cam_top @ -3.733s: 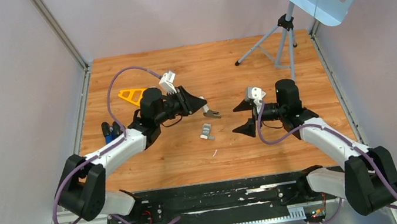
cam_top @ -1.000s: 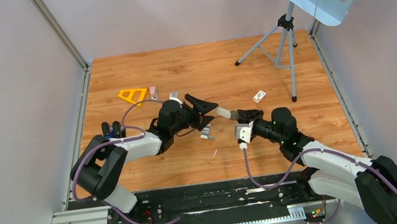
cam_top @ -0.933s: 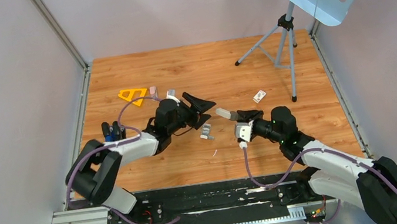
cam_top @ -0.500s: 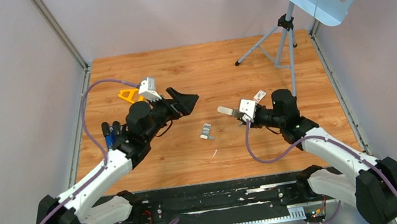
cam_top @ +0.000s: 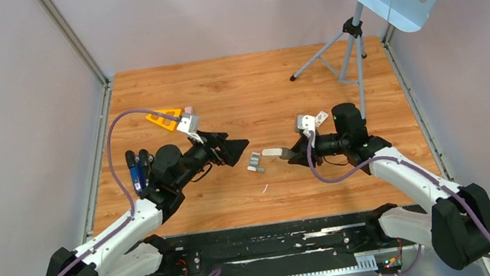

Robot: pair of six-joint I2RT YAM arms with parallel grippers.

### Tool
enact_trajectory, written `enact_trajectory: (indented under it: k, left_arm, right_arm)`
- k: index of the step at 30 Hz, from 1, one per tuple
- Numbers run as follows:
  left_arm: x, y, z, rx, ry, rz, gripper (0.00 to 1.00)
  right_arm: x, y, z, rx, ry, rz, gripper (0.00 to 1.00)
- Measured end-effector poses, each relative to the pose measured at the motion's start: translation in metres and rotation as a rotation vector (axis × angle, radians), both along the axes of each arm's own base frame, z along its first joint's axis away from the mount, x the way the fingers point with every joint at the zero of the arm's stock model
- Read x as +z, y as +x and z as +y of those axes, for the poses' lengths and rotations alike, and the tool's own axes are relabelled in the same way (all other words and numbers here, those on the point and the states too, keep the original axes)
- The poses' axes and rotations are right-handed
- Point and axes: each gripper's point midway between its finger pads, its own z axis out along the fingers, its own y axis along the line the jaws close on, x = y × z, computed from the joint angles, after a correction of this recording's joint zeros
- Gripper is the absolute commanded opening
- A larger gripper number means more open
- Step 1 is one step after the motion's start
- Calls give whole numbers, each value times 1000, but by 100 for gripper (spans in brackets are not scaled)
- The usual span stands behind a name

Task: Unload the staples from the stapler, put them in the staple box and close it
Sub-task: Unload the staple at the center of the board.

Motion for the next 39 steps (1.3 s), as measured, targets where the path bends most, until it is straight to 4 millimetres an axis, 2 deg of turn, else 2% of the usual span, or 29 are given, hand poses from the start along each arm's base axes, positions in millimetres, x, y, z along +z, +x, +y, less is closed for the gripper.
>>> enact_trajectory:
  k: [6,12,18,27,39]
  left_arm:
    - [3,-18,-24,-197,16,-96,100]
    - [0,-36,-34,-356,138,-239,96]
    - [7,-41,-46,-492,254,-336,92]
    - [-30,-52,-63,-684,387,-300,82]
    - [-50,-59,-77,-803,426,-239,58]
  right_arm:
    - [18,-19,13,103,92,71,3]
    - [24,-32,19,174,138,116,3]
    - [29,-38,22,220,165,142,3]
    - [32,-41,24,249,181,151,3]
    - [31,-43,24,262,187,166,3]
